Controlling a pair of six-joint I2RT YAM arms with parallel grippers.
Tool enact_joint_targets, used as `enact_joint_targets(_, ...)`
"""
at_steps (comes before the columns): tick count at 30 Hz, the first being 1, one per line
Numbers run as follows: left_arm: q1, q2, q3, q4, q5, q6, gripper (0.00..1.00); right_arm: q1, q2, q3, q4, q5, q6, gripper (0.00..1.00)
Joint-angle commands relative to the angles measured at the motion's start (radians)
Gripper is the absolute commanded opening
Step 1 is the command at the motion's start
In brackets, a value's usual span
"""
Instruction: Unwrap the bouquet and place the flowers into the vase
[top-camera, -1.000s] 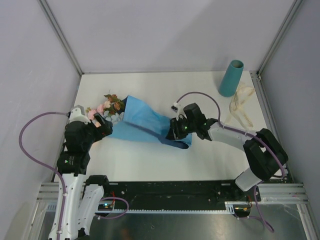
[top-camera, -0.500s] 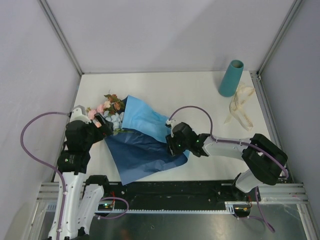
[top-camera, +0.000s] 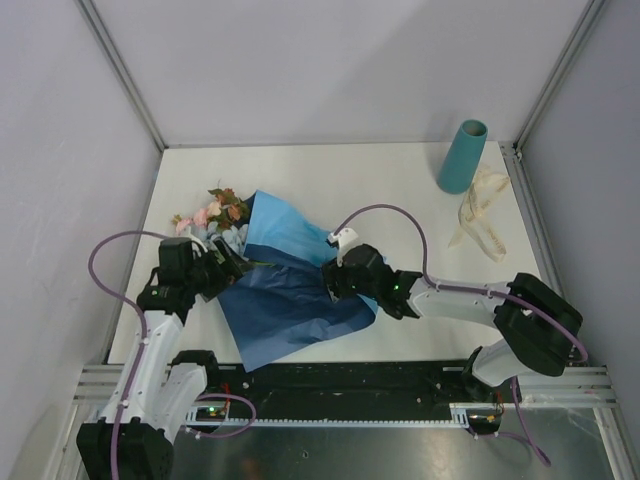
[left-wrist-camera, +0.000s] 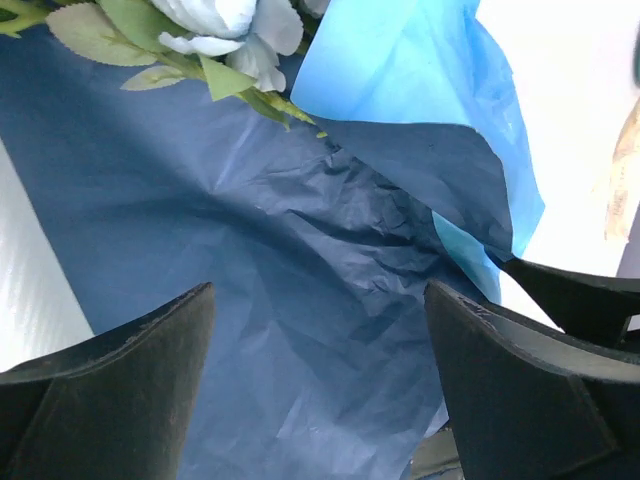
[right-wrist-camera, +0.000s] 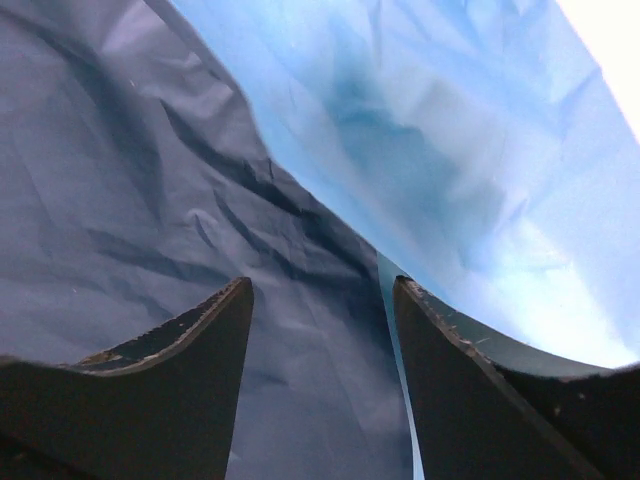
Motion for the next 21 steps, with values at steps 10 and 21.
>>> enact_joint_targets(10,0.0,-0.012,-0.059,0.102,0.016,-0.135,0.9,0.055,0.2,0.132,0.219,0.135,-0.263,0.71)
enact_joint_targets(21,0.0,0.009,-0.066,0.102,-0.103,-0.201,0.91,0.075,0.364,0.23,0.236,0.261,-0.396,0.69)
